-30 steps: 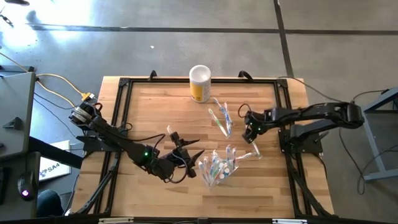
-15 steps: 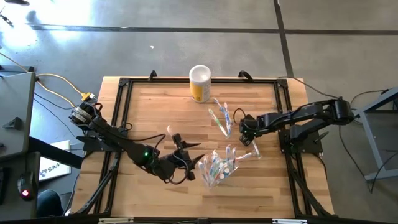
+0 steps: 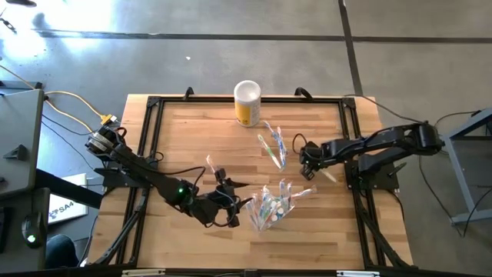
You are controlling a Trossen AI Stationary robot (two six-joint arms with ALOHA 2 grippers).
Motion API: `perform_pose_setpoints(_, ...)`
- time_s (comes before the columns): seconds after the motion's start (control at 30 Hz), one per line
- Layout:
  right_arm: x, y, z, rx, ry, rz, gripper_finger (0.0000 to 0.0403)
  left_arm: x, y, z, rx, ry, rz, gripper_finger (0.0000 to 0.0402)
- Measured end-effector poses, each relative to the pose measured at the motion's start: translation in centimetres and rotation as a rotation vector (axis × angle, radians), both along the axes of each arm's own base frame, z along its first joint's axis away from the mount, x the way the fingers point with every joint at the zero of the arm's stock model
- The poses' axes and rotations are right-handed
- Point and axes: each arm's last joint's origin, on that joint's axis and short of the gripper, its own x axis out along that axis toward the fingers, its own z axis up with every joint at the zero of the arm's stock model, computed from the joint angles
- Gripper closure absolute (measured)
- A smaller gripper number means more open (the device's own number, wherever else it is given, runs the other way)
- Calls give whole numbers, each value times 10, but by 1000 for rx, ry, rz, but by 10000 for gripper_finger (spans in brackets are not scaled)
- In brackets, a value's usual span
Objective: Pick & Place toothbrushing station
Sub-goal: Put the green toothbrush in the transparent organizer
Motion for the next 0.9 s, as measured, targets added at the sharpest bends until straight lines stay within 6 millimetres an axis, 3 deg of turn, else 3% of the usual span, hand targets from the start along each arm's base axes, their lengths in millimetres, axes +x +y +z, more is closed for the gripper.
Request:
perform_pose_setpoints(0.1, -7, -1, 11, -49, 22, -4, 396, 0, 0, 0, -5, 5, -15, 197)
perform_pose_setpoints(0.3, -20, 2, 64, -206, -58, -27, 397, 0, -1, 0, -9, 6, -22, 197)
perform_pose_setpoints(0.53, -46, 20, 145, -240, -438, 23, 397, 0, -1, 0, -9, 5, -21, 197)
perform_pose_setpoints(0.63, -66, 29, 171, -229, -606, 78, 398, 0, -1, 0, -9, 5, -21, 197)
perform_pose_setpoints(0.8, -90, 40, 192, -229, -817, 212, 398, 0, -1, 0, -10, 4, -21, 197)
perform_pose_setpoints(0.9, -94, 49, 199, -215, -892, 355, 398, 0, -1, 0, -10, 4, -21, 197)
